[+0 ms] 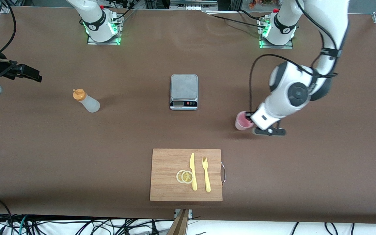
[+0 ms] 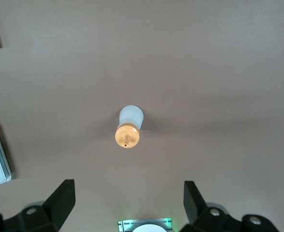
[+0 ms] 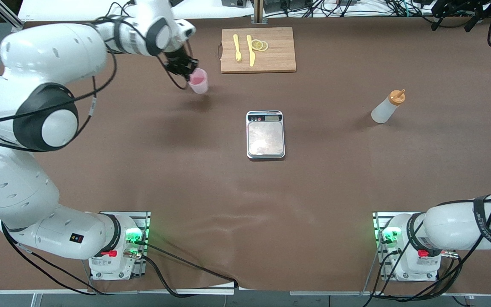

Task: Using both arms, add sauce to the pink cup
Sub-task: 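Carry the pink cup with the left gripper onto the scale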

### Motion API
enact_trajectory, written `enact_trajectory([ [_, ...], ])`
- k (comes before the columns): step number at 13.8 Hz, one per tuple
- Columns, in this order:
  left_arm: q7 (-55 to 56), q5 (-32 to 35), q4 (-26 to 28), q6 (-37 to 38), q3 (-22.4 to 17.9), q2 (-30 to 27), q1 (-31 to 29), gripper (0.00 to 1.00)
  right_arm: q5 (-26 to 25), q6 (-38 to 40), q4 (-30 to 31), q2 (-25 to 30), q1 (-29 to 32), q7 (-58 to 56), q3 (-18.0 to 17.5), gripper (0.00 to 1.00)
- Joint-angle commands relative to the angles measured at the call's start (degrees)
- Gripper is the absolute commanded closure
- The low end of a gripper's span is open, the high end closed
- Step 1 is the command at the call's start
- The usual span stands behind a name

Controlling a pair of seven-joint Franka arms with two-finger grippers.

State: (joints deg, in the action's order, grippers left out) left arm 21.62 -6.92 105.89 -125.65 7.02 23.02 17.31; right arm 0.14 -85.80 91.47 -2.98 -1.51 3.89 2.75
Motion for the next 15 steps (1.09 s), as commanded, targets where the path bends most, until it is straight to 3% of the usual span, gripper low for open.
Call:
enact_trajectory([
  [1,10.78,-0.99,-0.24,0.59,1.59,-0.69,5.78,1.0,0.03,0.99,-1.12,-0.19,0.28,0.68,-0.38,0.01],
  [7,26.26,-0.2,-0.6,-0.55,3.18,-0.69,17.39,1.0,0.03,1.08,-1.12,-0.19,0.28,0.68,-0.38,0.01],
  [15,34.36,0.07,0.99,-7.15,3.18,1.15,22.77,1.0,0.03,0.99,-1.12,-0.19,0.28,0.68,-0.38,0.01],
])
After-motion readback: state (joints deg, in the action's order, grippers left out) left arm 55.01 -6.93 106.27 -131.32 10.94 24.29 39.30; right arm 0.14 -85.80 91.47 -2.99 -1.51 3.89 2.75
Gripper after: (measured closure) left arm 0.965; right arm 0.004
